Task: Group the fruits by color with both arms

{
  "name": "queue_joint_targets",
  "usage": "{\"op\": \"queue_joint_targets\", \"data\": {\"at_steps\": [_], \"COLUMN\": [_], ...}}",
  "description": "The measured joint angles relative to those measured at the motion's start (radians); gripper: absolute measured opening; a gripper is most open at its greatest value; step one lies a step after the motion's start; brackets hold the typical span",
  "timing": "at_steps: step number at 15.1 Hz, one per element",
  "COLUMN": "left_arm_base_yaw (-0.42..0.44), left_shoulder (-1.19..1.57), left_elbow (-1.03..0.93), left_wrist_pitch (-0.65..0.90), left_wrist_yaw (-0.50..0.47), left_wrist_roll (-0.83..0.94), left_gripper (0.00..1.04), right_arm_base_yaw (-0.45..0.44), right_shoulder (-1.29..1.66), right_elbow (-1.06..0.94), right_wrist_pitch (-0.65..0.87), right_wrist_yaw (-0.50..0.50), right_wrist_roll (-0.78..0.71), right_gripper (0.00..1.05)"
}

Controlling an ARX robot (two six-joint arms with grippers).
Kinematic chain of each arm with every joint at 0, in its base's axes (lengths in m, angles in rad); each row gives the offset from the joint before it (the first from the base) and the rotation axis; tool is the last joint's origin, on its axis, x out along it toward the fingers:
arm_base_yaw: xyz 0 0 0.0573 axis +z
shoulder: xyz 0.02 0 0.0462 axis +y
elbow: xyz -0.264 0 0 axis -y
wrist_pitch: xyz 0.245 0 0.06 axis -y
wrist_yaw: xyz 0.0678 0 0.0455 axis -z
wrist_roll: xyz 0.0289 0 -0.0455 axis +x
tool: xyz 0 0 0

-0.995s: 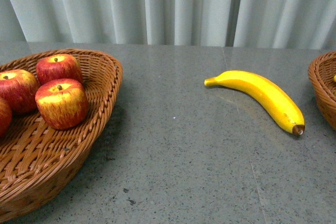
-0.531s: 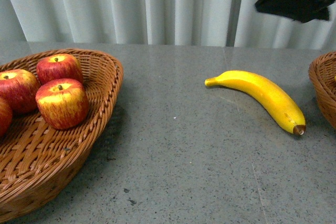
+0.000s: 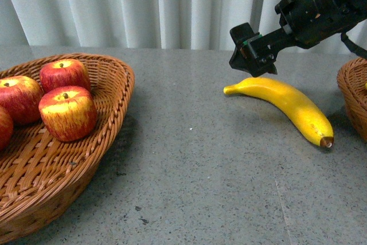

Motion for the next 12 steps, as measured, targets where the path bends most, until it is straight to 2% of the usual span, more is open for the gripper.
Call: {"op": "queue_joint_targets", "data": {"at_steps": [12], "left_arm_base_yaw": [0.0], "left_shoulder": [0.0], "left_elbow": [0.0], "left_wrist_pitch": [0.0], "left_wrist_yaw": [0.0], "left_wrist_roll": [0.0], "left_gripper": [0.98], "right_arm_base_yaw": [-0.012], "right_shoulder": [0.197], "right_elbow": [0.135], "right_wrist_pitch": [-0.054], "right_wrist_yaw": [0.083], "right_wrist_roll": [-0.092], "right_gripper": [0.98]}}
